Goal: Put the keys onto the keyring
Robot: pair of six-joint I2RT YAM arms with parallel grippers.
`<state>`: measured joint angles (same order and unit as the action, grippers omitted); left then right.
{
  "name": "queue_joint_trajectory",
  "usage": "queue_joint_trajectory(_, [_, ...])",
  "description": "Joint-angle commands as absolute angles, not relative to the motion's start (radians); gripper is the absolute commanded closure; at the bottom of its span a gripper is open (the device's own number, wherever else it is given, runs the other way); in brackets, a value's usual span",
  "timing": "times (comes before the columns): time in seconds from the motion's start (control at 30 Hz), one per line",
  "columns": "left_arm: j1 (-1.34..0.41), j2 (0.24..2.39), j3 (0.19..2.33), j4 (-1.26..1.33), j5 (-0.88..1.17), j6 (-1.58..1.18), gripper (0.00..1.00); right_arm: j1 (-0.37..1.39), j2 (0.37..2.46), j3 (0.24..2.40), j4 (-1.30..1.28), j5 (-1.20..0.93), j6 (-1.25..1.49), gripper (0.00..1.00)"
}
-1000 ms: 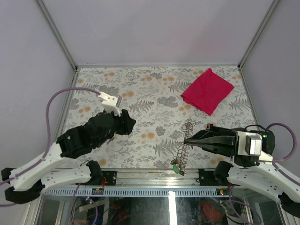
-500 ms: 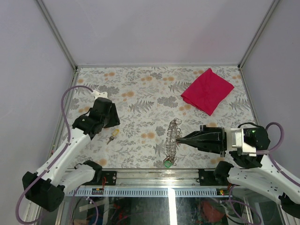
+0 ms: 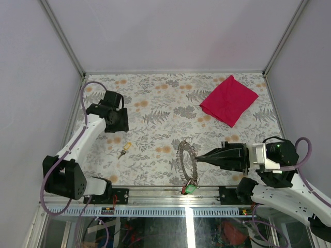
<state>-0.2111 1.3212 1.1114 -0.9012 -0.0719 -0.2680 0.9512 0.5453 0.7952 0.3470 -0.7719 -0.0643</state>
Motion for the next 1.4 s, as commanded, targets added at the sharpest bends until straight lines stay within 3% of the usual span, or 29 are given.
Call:
queue_joint_trajectory(0.0, [-0.205, 1.41, 1.108, -0.941, -0.041, -0.143, 0.48, 0.957, 0.523, 0.804, 0.392, -0.774, -0.066, 0.99])
queue_joint_trajectory(0.13, [-0.206, 1.484, 1.082, -0.906, -0.035, -0.104, 0.58, 0.957, 0.525, 0.803, 0.4, -0.794, -0.036, 0.99])
queue_joint_trajectory(0.7, [-0.205, 1.749, 1.099, -0.922, -0.002, -0.056, 0.57, 0.957, 0.493, 0.823, 0.305, -0.81, -0.051, 0.98])
queue_joint_trajectory(0.97, [-0.206, 1.818, 1.098, -0.92, 0.014, -0.051, 0.65, 0.957, 0.494, 0.824, 0.299, -0.814, -0.054, 0.98])
queue_joint_trajectory(1.13, [-0.205, 1.84, 1.098, -0.92, 0.022, -0.053, 0.78, 0.956, 0.492, 0.834, 0.287, -0.815, -0.055, 0.98])
queue_joint_trajectory(1.27, [-0.205, 1.83, 1.098, -0.921, 0.043, -0.055, 0.94, 0.957, 0.489, 0.833, 0.284, -0.81, -0.056, 0.98])
queue_joint_trajectory(1.37, [-0.212, 1.829, 1.097, -0.922, 0.114, -0.054, 1.0, 0.956, 0.482, 0.832, 0.279, -0.801, -0.06, 0.98])
